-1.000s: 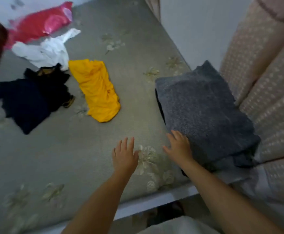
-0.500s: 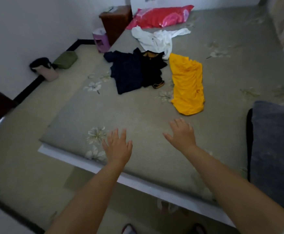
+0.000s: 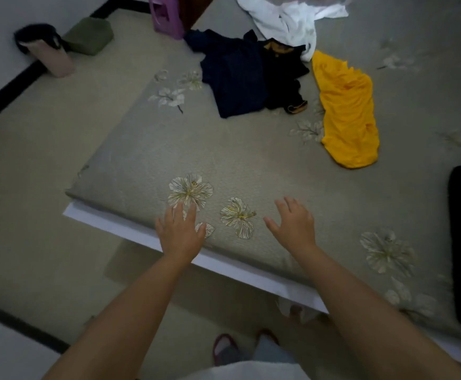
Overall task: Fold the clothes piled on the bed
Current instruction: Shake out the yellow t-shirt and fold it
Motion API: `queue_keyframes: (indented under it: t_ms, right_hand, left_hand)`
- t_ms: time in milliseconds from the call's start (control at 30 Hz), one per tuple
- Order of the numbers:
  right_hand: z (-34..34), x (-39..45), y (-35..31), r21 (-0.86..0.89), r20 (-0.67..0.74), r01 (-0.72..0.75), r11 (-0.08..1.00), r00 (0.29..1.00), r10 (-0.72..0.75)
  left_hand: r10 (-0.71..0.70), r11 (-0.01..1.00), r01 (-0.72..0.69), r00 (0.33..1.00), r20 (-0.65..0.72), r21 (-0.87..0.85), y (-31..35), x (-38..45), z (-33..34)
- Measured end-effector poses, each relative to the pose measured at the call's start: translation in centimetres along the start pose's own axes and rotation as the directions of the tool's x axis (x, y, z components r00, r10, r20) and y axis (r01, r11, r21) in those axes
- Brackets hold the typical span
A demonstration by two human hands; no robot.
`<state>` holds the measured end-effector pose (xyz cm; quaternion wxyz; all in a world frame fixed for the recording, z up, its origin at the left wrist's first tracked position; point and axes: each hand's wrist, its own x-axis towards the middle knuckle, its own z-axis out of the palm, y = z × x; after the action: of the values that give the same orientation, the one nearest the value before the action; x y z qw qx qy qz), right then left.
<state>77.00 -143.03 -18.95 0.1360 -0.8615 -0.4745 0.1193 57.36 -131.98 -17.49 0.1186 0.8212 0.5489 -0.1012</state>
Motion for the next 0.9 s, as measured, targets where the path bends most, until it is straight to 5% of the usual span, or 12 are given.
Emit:
queue_keyframes:
  t_ms: [367,700,900]
  right_hand:
    - [5.3,11.1,10.0,0.023,0.075,-0.254,0.967,0.965,0.252]
    - [7.9,26.0,22.0,0.070,-0.115,-0.457,0.887,0.879,0.462]
    - [9.4,29.8,25.5,-0.065,-0.014,-0.515,0.855,0.857,0.515]
  left_hand:
    - [0.177,0.982,-0.182,0.980,0.092,0.051,6.6,17.3,3.5]
    - [0.410,0.907,-0.419,0.899,0.152,0.035,13.9,33.0,11.9]
    - [0.486,0.873,-0.485,0.873,0.028,-0.046,13.3,34.5,14.6]
